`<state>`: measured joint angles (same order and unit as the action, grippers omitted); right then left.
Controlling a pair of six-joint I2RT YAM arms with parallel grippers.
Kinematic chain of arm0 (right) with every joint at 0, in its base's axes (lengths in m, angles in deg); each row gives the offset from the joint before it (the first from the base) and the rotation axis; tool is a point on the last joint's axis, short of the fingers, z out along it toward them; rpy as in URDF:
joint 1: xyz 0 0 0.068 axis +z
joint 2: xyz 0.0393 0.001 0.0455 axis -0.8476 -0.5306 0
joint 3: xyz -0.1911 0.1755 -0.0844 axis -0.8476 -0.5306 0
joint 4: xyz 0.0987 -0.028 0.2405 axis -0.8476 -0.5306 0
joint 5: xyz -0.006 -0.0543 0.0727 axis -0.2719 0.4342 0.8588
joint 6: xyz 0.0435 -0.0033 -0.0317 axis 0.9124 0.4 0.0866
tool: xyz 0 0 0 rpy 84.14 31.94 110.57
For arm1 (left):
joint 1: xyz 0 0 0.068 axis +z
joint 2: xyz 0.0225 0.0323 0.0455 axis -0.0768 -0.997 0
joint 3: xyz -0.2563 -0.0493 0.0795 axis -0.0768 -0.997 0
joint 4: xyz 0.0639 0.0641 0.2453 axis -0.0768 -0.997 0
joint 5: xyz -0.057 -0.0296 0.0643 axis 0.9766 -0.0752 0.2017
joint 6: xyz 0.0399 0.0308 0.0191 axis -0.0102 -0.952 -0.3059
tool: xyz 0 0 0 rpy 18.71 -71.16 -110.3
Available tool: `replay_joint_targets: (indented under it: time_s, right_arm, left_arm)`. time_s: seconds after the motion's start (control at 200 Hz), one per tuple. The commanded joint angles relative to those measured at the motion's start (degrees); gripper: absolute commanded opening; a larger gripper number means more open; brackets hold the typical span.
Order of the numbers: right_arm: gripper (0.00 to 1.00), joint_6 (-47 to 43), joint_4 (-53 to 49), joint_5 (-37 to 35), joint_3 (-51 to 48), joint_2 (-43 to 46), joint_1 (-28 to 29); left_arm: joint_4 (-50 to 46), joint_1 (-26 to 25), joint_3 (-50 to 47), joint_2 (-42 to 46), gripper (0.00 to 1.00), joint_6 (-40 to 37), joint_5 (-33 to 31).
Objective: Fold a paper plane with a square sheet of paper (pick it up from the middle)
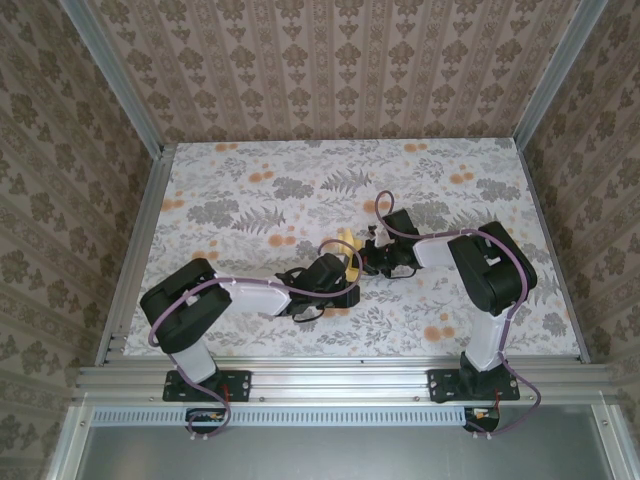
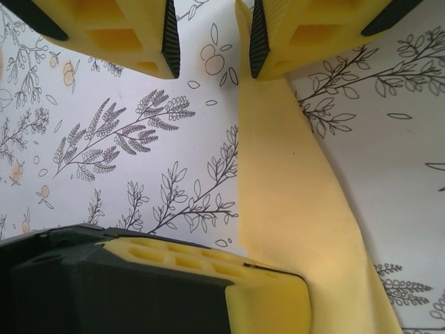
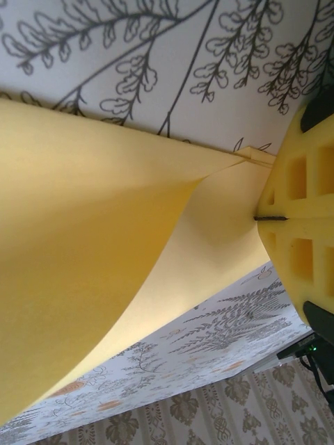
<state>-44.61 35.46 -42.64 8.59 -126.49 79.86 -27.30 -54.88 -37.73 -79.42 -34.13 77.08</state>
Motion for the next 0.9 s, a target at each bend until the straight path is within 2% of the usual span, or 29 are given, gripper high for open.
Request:
replay_joint_targets:
  time_s: [0.0,0.105,0.24,0.5,0.895]
  right_arm:
    - [0.04,0.86,-6.73,-9.21,-3.54,-5.7,-0.03]
    - [0.04,0.91,-6.58,-9.15,-3.6,-5.94,-0.03]
    - [0.04,1.1,-6.33,-8.76,-3.38,-6.4,-0.02]
    - [0.04,0.79,-6.71,-8.52,-3.2,-6.31,-0.11]
    - [0.04,0.84,-6.78,-8.7,-3.29,-6.63,-0.29]
  left_arm:
    - [-3.44,-0.6,0.9,3.65,0.36,-2.31,-0.45]
    - [-1.51,0.37,0.6,6.0,0.35,-2.53,-2.36]
    - [0.92,2.33,1.69,3.75,0.33,-2.55,-1.23]
    - [-0.32,3.64,4.27,-2.16,0.2,-3.2,-0.45]
    - [3.33,2.58,1.39,-5.03,0.19,-1.12,3.49]
